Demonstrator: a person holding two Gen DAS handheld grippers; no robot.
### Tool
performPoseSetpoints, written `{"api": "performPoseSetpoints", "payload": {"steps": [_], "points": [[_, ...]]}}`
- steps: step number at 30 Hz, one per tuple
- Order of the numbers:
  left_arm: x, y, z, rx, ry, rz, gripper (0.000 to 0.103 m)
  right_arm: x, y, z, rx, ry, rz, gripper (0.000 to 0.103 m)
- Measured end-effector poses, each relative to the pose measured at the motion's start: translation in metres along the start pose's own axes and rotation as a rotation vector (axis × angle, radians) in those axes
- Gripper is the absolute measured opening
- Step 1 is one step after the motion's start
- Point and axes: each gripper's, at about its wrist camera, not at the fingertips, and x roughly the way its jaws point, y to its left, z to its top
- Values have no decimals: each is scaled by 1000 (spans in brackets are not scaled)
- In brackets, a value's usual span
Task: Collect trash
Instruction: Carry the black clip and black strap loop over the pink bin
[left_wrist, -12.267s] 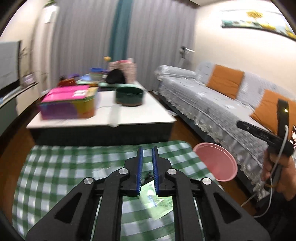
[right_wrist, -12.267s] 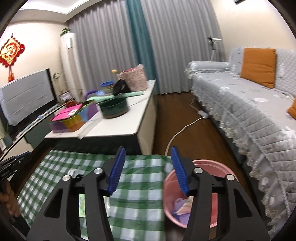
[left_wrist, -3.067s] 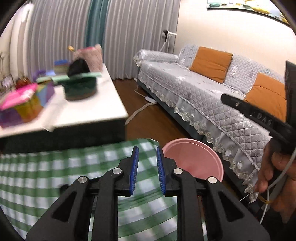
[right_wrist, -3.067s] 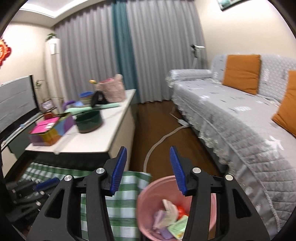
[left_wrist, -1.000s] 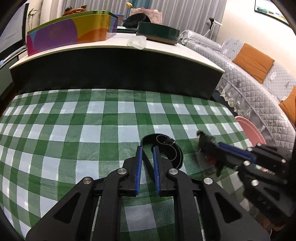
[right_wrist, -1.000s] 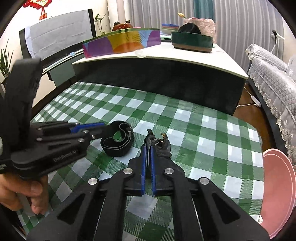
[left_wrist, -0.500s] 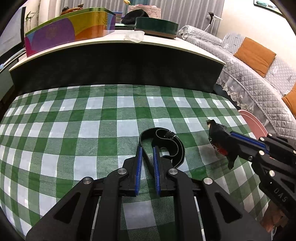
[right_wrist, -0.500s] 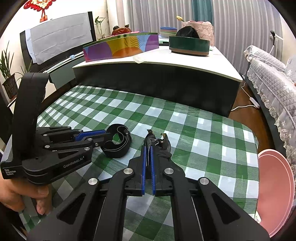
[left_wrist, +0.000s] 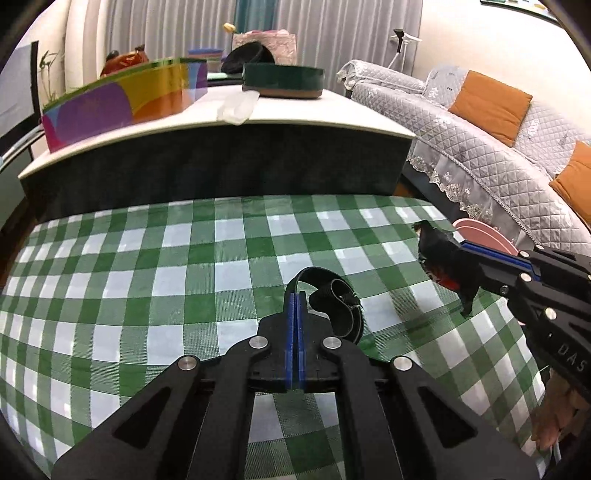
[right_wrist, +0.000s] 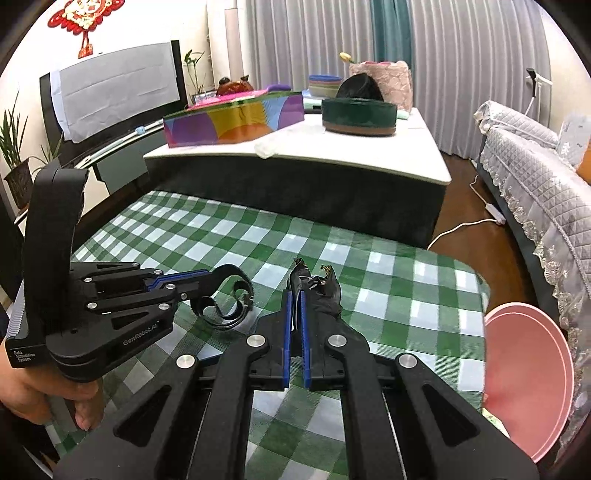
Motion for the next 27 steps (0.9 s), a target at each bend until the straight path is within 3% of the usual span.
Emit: {"api": "performPoseSetpoints", "payload": {"steps": [27], "points": [[-90,-23,-4,36,-127,-35,1,-109,-7,-8,26,-131,-109,5]]}}
